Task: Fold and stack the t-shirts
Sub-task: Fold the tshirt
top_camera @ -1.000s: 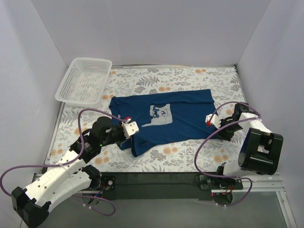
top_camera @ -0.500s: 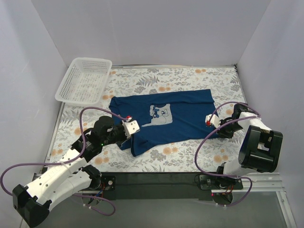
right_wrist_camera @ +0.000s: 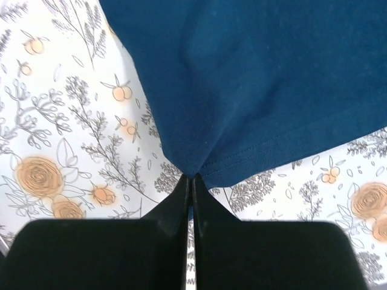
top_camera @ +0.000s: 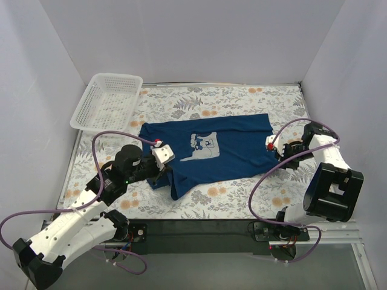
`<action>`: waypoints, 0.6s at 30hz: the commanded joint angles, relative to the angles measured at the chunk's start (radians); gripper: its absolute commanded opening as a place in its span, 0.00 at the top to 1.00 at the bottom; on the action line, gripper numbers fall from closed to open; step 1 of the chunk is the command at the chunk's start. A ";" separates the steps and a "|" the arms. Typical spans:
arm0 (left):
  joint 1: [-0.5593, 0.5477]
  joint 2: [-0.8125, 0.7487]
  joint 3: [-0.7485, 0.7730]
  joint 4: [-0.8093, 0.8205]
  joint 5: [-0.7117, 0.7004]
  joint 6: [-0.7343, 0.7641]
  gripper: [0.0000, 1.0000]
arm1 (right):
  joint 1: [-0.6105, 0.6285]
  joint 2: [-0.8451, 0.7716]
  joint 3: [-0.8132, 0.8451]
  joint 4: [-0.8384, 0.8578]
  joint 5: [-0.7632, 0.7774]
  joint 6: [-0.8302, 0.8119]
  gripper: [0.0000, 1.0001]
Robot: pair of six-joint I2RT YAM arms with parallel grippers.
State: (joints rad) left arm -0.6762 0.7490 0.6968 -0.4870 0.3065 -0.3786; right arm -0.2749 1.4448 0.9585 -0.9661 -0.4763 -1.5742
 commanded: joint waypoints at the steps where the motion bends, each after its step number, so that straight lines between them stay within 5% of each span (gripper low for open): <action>1: 0.000 -0.005 0.064 -0.015 0.020 -0.080 1.00 | -0.006 0.026 0.068 -0.060 -0.106 0.017 0.99; 8: 0.064 0.090 0.090 0.013 -0.004 -0.146 1.00 | -0.017 0.172 0.230 -0.052 -0.173 0.092 0.99; 15: 0.352 0.191 0.093 0.168 0.172 -0.212 1.00 | -0.018 0.287 0.312 -0.052 -0.208 0.128 0.99; 18: 0.388 0.266 0.130 0.208 0.195 -0.233 1.00 | -0.018 0.314 0.339 -0.051 -0.223 0.143 0.99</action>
State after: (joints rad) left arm -0.3176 0.9722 0.7685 -0.3702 0.4175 -0.5682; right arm -0.2878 1.7416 1.2392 -0.9970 -0.6426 -1.4593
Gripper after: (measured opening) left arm 0.012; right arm 0.021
